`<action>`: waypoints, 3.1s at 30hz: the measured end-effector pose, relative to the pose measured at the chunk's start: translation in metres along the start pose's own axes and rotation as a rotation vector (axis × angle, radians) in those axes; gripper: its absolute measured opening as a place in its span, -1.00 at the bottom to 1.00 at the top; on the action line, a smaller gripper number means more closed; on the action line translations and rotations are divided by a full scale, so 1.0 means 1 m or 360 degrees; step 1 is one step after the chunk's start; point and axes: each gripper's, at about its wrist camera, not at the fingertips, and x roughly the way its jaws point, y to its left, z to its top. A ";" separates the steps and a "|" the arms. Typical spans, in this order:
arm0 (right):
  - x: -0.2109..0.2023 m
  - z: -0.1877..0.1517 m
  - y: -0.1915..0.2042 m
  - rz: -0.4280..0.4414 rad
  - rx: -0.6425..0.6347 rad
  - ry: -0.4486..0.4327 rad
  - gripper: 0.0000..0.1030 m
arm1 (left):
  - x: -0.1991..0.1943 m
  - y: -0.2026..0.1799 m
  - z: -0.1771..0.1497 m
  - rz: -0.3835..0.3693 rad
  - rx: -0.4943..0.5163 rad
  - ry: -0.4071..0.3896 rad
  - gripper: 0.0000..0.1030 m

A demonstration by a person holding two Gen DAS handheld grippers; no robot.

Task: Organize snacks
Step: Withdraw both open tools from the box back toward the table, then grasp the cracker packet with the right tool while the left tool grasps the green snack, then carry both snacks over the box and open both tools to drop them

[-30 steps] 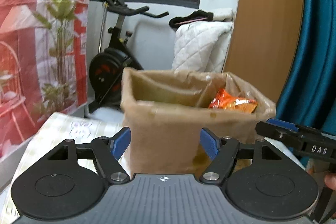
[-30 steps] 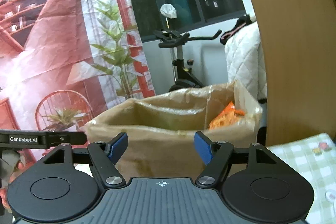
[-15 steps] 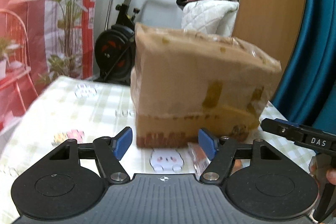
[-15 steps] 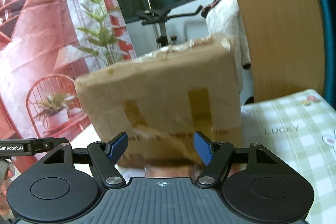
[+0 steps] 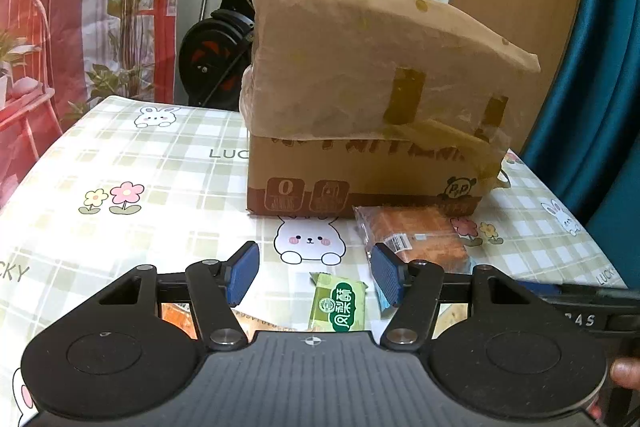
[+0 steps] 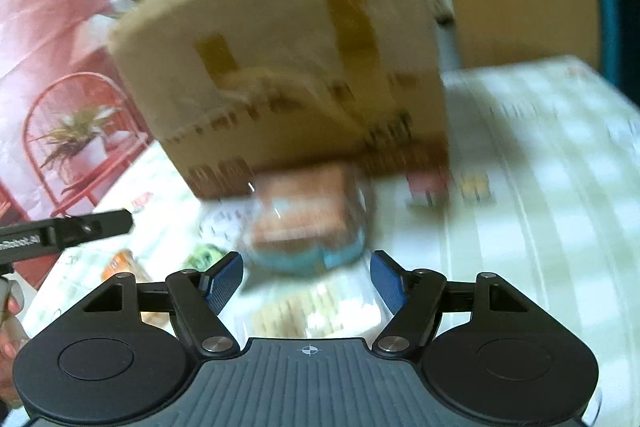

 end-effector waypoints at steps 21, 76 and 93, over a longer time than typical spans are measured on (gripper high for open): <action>0.029 -0.016 0.013 -0.0376 -0.0146 0.0134 0.85 | -0.002 -0.003 -0.012 -0.0026 -0.0065 0.0009 0.25; 0.007 -0.025 -0.031 -0.0211 -0.0335 -0.0095 -0.16 | 0.042 -0.037 -0.017 0.0108 0.0204 0.0087 -0.23; -0.062 0.038 -0.030 -0.0135 -0.0223 -0.0436 -0.17 | -0.016 -0.040 0.046 0.0063 0.0136 -0.0261 -0.23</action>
